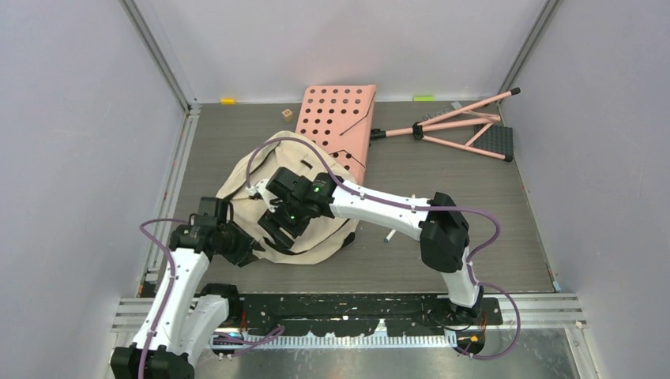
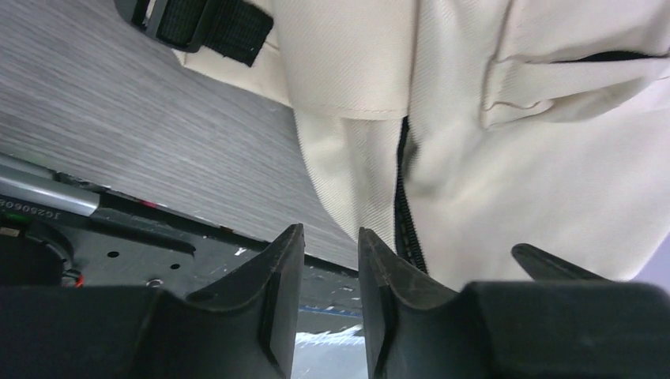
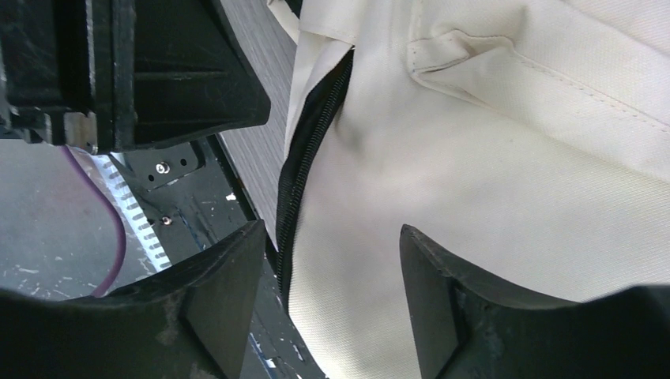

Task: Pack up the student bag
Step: Adjust the student bag at the center of the board.

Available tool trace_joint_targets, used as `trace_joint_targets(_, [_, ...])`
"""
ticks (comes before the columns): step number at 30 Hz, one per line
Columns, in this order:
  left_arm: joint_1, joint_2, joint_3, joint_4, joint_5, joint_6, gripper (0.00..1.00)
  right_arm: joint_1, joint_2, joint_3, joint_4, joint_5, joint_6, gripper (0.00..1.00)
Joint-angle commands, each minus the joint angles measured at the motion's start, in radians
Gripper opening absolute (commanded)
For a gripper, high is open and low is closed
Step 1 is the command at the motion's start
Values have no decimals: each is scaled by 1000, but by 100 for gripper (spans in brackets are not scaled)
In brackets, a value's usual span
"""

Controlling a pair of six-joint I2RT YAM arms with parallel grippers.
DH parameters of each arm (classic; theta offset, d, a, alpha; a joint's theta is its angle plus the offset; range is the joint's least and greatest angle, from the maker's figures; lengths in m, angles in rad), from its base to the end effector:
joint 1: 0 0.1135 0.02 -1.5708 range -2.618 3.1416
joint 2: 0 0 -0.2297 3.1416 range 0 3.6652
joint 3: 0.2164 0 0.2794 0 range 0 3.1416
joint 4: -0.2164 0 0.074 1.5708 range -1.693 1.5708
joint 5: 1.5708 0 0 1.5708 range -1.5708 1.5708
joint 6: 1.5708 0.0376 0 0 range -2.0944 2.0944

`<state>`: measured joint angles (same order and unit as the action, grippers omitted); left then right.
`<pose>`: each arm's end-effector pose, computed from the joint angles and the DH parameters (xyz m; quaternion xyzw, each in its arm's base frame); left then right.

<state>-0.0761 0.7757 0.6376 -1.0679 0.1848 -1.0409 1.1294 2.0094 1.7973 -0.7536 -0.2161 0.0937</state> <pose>0.1731 -0.0201 0.1925 -0.4394 0.8752 -0.1727 0.1051 0.1892 0.4193 0.2316 -0.4977 0.8087 0.2544 0.1834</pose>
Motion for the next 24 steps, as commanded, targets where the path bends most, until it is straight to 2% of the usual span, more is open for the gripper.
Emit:
trace_joint_targets(1, [5,-4,41,83,-26,-42,37,2,-13,-1,-12,18,-41,66])
trace_joint_targets(5, [5,41,22,143,-23,-40,45,3,-16,-40,-19,24,-59,65])
trace_joint_targets(11, [5,110,21,218,-36,4,51,3,-14,-50,-27,-9,-56,70])
trace_joint_targets(16, [5,153,16,184,-24,41,45,3,-19,-31,-18,-14,-38,71])
trace_joint_targets(24, [6,82,-29,85,-64,31,30,18,-2,-40,-33,-30,-69,74])
